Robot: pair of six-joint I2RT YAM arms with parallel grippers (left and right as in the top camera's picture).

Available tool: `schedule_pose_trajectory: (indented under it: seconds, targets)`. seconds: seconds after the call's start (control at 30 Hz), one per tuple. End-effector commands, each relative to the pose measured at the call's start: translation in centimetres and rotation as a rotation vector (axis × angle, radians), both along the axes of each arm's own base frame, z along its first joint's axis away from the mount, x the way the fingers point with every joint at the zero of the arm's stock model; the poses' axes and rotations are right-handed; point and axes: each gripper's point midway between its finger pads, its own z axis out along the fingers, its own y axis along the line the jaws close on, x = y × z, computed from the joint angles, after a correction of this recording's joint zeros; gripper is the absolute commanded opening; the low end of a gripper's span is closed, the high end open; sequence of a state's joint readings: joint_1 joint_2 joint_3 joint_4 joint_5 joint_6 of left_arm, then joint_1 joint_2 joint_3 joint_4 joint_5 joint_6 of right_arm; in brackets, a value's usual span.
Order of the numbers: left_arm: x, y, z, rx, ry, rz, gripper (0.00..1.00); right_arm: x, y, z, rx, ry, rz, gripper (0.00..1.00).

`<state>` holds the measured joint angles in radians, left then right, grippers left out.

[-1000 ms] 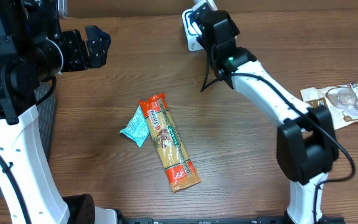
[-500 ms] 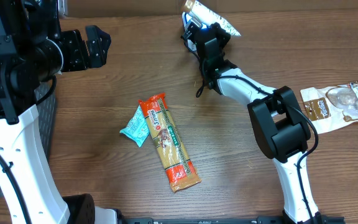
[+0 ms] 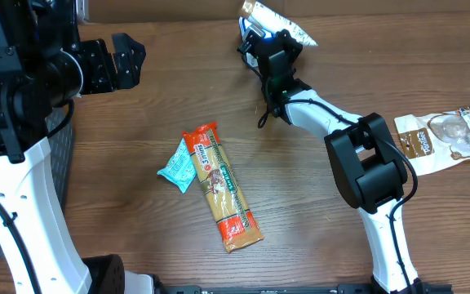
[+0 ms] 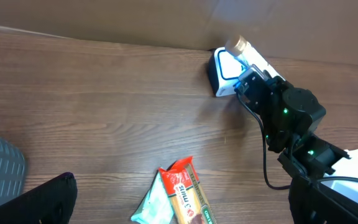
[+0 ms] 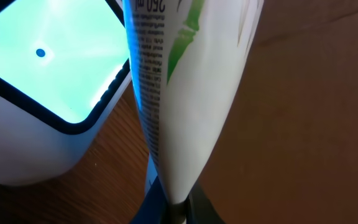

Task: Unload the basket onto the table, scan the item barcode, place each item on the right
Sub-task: 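Lift the white tube and hold it before the white scanner, then carry the tube right and drop it beside the pouch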

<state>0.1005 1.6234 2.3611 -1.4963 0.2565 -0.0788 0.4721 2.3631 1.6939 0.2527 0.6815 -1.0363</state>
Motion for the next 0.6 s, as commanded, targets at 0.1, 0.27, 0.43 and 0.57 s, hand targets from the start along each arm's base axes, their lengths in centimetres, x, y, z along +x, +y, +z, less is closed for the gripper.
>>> schedule_pose_trajectory:
  seconds: [0.1,0.27,0.43,0.57]
  targets:
    - [0.2,0.5,0.2,0.007,-0.008,0.011,0.99,-0.1,-1.6,4.1,0.058,-0.114,-0.126,0.04]
    - [0.2,0.5,0.2,0.007,-0.007,0.012,0.99,-1.9,-1.8,9.2,0.231,-0.144,-0.164,0.04]
    - [0.2,0.5,0.2,0.007,-0.008,0.011,1.0,-6.2,-1.7,15.7,0.545,-0.077,-0.118,0.04]
    - [0.2,0.5,0.2,0.007,-0.007,0.012,0.99,-11.7,-2.9,20.7,1.006,0.07,-0.095,0.04]
